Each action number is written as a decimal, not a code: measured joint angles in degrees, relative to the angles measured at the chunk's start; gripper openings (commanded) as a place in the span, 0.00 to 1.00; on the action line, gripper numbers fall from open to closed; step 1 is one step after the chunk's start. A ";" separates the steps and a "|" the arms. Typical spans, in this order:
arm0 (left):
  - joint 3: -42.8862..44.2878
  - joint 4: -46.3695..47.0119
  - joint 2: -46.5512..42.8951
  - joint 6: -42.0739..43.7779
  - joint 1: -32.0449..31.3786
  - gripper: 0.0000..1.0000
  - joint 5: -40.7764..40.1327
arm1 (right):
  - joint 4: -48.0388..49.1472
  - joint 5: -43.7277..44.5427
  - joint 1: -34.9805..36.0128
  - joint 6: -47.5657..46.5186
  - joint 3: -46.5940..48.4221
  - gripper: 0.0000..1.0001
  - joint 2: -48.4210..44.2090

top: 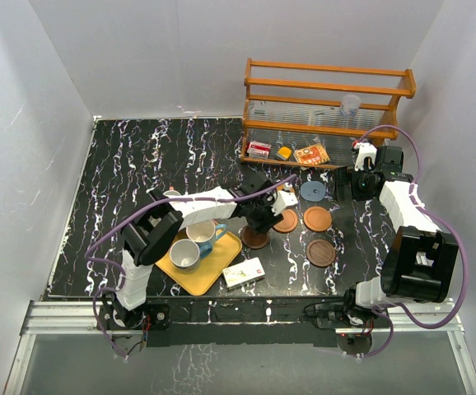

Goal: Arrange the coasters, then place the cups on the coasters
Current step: Move the coaster to the center of the board.

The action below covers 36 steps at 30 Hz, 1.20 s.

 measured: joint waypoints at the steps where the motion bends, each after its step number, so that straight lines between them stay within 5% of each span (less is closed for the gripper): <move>1: 0.02 -0.07 0.00 0.02 -0.63 0.41 0.04 | 0.00 0.00 0.00 0.02 0.00 0.98 0.00; 20: 11.10 -3.87 7.52 0.15 -9.31 0.40 3.91 | 0.00 0.17 0.00 0.00 0.00 0.98 0.00; 36: 14.69 -3.98 9.90 -0.70 -10.58 0.38 3.87 | 0.00 0.15 0.00 0.00 0.00 0.98 0.00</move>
